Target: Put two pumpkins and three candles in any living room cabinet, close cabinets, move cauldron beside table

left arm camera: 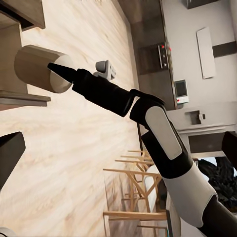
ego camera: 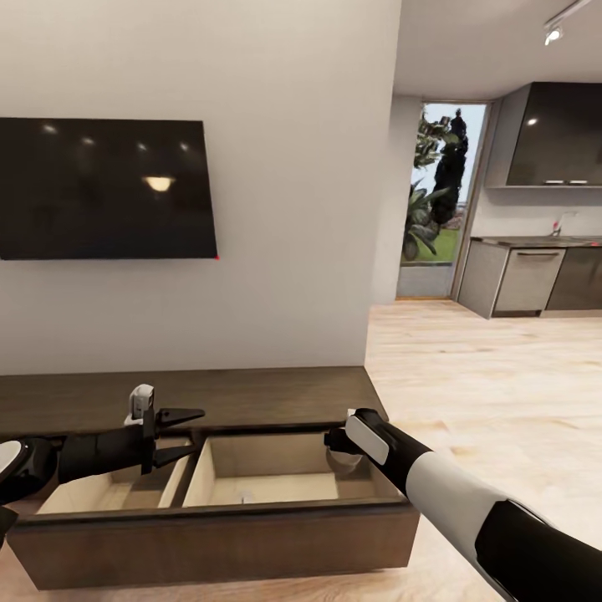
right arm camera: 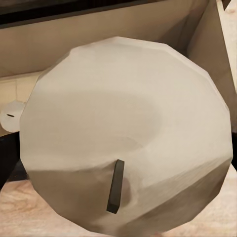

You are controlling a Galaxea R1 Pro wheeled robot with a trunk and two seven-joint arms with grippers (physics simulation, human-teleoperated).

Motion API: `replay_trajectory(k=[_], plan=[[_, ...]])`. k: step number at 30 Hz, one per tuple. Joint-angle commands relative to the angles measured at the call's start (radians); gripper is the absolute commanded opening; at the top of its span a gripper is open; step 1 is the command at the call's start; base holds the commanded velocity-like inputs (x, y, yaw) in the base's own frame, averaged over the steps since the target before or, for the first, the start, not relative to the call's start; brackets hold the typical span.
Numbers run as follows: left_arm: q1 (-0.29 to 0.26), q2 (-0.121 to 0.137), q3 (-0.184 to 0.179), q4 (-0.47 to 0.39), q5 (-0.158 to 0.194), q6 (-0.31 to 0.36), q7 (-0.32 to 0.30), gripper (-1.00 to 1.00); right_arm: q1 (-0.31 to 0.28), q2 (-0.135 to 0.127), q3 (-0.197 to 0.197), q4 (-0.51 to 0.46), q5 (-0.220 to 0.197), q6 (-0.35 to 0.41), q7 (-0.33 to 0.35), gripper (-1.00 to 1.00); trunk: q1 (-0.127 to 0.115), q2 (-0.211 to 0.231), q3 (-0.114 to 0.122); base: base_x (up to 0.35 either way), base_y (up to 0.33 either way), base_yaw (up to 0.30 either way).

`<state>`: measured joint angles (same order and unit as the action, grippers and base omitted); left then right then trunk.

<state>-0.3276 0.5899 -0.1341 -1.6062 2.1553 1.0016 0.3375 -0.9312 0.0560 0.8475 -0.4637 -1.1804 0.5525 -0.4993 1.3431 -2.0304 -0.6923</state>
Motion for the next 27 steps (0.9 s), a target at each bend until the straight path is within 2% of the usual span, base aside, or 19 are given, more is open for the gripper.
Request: replay_trajectory(k=[1, 16, 27], plan=[[-0.001, 0.001, -0.001, 0.0, 0.011, 0.0, 0.009, 1.0, -0.001, -0.001, 0.007, -0.001, -0.01, 0.0, -0.009, -1.0, 0.0, -0.001, -0.001, 0.096, -0.009, 0.0], [-0.001, 0.001, -0.001, 0.0, 0.011, 0.0, 0.009, 1.0, -0.001, -0.001, 0.007, -0.002, -0.01, 0.0, -0.008, -1.0, 0.0, -0.001, -0.001, 0.259, -0.001, 0.0], [-0.001, 0.001, 0.001, 0.0, 0.011, 0.0, 0.009, 1.0, -0.001, -0.001, 0.007, -0.001, -0.01, 0.0, -0.008, -1.0, 0.0, -0.001, -0.001, 0.03, 0.0, 0.0]])
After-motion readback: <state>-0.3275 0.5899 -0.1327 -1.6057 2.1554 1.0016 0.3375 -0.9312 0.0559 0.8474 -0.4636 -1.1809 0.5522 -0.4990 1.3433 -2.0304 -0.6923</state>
